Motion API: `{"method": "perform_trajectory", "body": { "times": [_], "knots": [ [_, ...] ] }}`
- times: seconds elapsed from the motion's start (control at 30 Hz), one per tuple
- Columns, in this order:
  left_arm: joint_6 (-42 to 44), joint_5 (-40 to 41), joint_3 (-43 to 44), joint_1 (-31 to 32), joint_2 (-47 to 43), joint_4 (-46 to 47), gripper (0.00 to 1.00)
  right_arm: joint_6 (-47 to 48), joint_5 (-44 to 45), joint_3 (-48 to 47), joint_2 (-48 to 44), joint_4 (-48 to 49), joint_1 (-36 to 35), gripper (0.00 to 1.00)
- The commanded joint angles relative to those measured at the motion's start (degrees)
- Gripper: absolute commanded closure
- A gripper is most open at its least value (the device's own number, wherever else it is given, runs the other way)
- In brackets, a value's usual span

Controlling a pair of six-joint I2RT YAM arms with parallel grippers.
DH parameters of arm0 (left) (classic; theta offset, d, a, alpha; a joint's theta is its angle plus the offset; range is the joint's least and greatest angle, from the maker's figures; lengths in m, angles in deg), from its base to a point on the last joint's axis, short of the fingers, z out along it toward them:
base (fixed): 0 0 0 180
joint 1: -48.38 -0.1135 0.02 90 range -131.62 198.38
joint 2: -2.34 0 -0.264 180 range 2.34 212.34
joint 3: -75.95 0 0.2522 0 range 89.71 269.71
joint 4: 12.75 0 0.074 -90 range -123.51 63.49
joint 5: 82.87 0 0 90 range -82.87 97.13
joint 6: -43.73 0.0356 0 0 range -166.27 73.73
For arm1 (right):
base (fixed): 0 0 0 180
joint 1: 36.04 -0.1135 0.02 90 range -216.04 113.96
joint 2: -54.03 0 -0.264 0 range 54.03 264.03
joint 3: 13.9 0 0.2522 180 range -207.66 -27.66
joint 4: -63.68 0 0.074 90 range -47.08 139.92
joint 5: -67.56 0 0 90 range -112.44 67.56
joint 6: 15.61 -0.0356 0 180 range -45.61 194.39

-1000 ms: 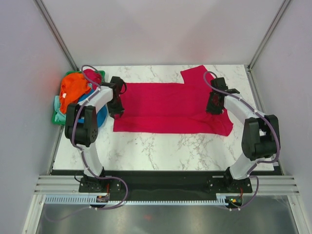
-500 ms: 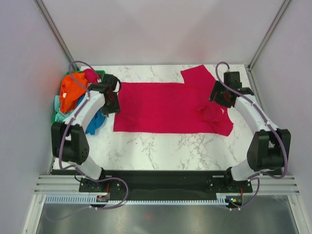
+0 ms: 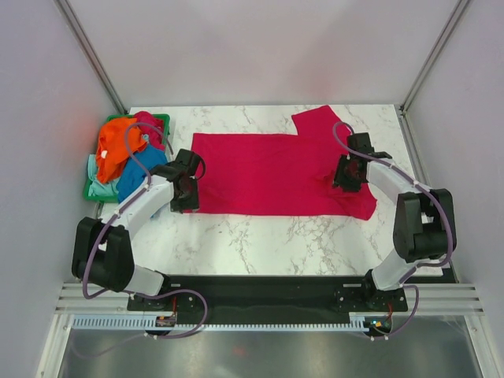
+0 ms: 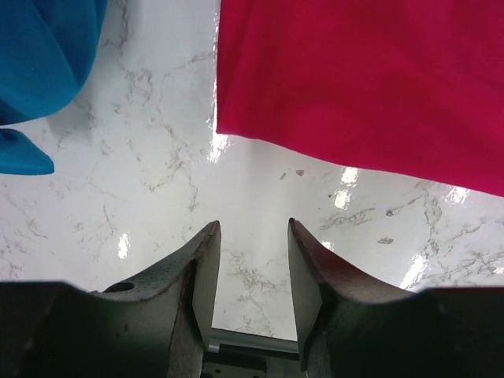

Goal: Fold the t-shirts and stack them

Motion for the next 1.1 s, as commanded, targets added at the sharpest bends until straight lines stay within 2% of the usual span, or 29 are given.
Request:
{"method": "perform_trajectory", "body": {
  "times": [0.0, 0.13, 0.5, 0.6, 0.63, 0.8, 0.93, 1.07],
  "knots": [
    [2.8, 0.6, 0.0, 1.6, -1.9, 3.5, 0.53, 0.8, 3.9, -2.0, 1.6, 1.9, 0.0, 0.54],
    [3.0, 0.5, 0.3, 1.9, -1.3, 3.7, 0.54, 1.6, 6.7, -2.8, 3.7, 2.0, 0.0, 0.53],
    [3.2, -0.2, 0.3, 1.9, -0.5, 4.1, 0.55, 2.3, 5.8, -3.9, 8.1, 4.1, 0.0, 0.54],
    [3.3, -0.1, 0.3, 1.9, -0.5, 4.0, 0.55, 2.2, 5.5, -3.7, 8.2, 4.4, 0.0, 0.61],
    [3.3, -0.1, 0.3, 1.9, -0.4, 4.0, 0.55, 2.2, 5.5, -3.7, 8.1, 4.5, 0.0, 0.68],
    [3.3, -0.1, 0.3, 1.9, -0.4, 4.0, 0.56, 2.2, 5.5, -4.8, 7.4, 4.1, 0.0, 0.89],
    [3.3, -0.1, 0.3, 2.0, -0.2, 4.1, 0.56, 3.5, 10.3, -8.6, 7.5, 1.0, 0.0, 0.97],
    [3.3, -0.2, 0.2, 2.0, -0.2, 4.1, 0.56, 6.5, 16.4, -13.9, 7.7, -0.8, 0.0, 0.99]
  ]
}}
